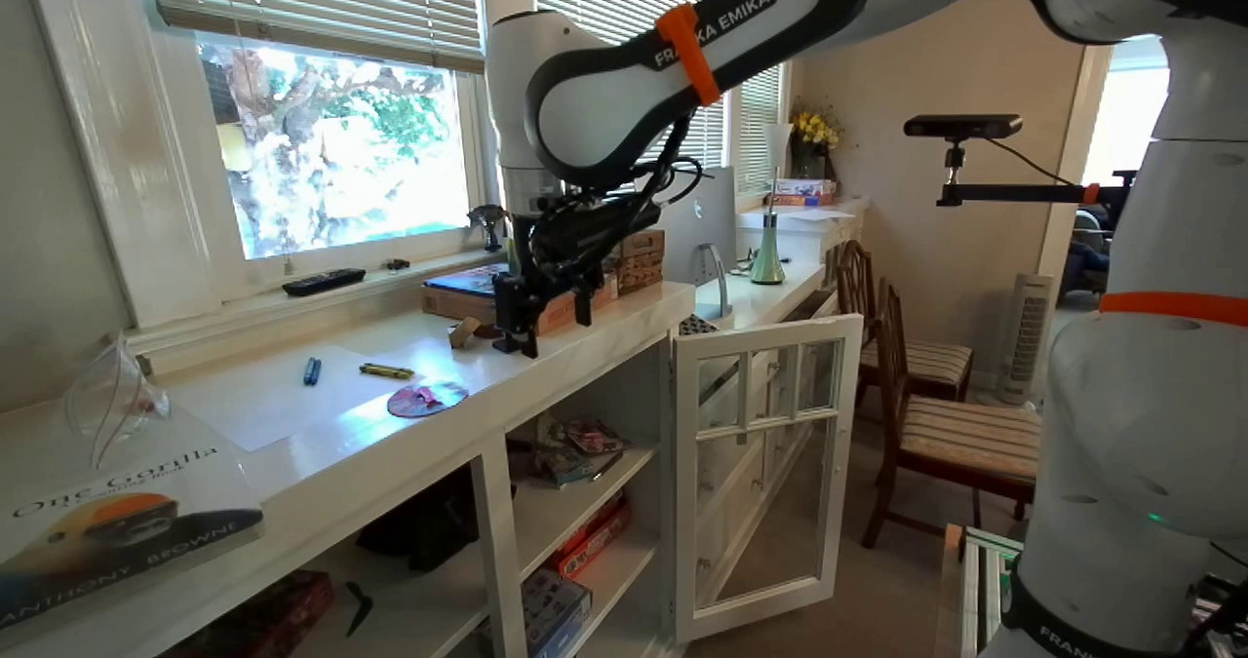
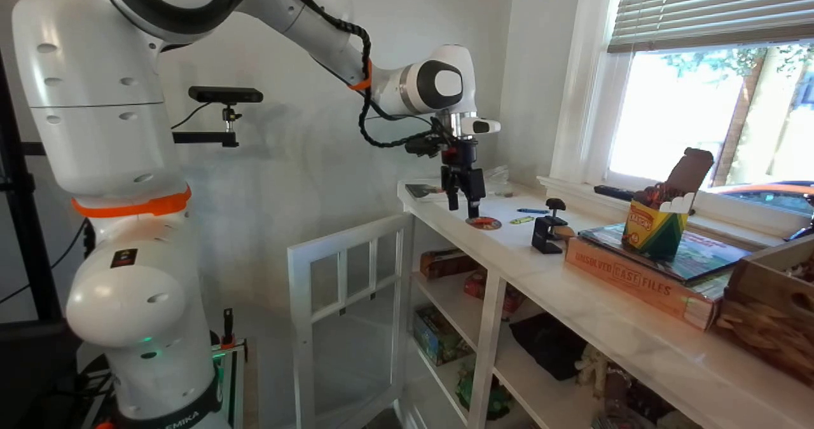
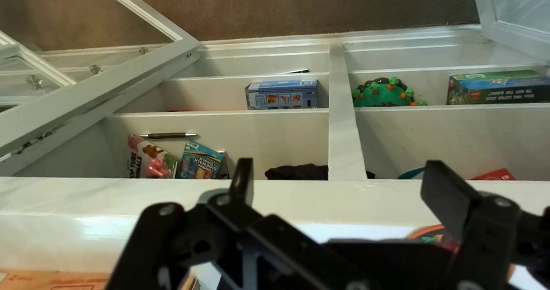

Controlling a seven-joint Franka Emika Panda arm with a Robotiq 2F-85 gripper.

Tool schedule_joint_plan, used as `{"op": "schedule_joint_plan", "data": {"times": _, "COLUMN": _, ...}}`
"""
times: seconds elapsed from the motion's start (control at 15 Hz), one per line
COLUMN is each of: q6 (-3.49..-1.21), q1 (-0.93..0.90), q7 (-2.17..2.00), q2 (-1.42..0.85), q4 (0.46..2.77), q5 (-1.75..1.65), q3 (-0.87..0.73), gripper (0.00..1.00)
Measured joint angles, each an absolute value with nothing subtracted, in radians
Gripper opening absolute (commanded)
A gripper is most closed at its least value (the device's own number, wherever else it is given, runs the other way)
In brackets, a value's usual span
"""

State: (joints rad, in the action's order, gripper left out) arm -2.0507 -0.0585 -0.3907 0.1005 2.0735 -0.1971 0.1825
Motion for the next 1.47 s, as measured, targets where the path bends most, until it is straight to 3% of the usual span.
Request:
{"op": "schedule_joint_plan", "data": {"times": 0.67, "q6": -2.058, "q1": -0.055, "q7": -0.55, "q2": 0.08, "q4": 2.051, "q5": -0.232, "q3": 0.156, "gripper": 1.0}}
{"op": "schedule_joint_plan", "data": {"times": 1.47, "q6": -2.108, "q1": -0.097, "q7": -0.695, "q2": -0.097, "q4": 1.888, "q5": -0.222, "q3": 0.151, "gripper": 1.0}}
